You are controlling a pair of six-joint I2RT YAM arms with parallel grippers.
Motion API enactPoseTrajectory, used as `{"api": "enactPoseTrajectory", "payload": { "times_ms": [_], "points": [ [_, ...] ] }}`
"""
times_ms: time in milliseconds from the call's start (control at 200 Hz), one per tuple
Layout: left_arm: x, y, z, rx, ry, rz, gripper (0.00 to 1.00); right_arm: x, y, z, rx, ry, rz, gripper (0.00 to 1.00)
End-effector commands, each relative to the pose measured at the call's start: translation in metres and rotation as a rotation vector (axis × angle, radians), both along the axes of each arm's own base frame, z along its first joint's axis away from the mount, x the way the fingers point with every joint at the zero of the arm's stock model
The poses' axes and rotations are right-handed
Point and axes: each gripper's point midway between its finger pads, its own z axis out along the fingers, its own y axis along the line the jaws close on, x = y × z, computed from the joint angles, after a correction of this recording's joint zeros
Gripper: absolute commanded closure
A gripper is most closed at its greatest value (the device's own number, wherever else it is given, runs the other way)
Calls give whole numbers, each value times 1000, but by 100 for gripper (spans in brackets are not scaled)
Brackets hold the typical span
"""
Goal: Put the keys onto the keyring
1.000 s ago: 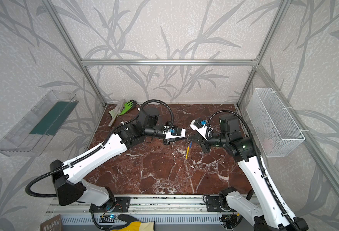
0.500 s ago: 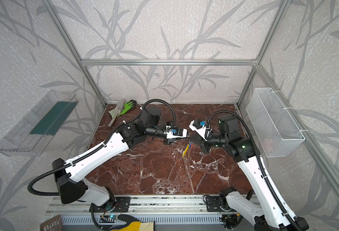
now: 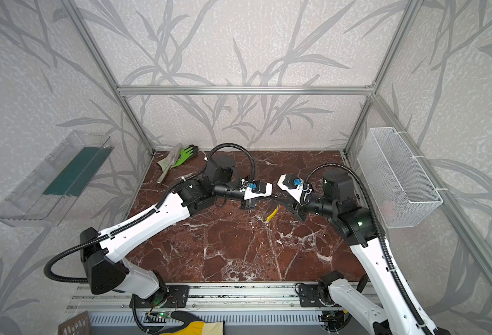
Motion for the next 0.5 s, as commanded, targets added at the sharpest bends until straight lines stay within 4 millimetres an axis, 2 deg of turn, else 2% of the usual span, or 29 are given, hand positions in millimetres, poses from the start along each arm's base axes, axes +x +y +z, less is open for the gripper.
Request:
{"api": "enactPoseTrajectory", "payload": {
  "times_ms": [0,115,275,495],
  "points": [
    [0,5,43,-179,16,16,100,10,-10,5,3,-73,-93,61],
    [3,8,59,-276,45,49,100,8,-13,5,56,-79,-123,58],
    [5,9,71,-344,74,53,100,7,-13,-3,92,-48,-137,58],
    [5,10,73,-376,90,54,100,13,-7,-3,146,-31,-129,58]
  ]
}}
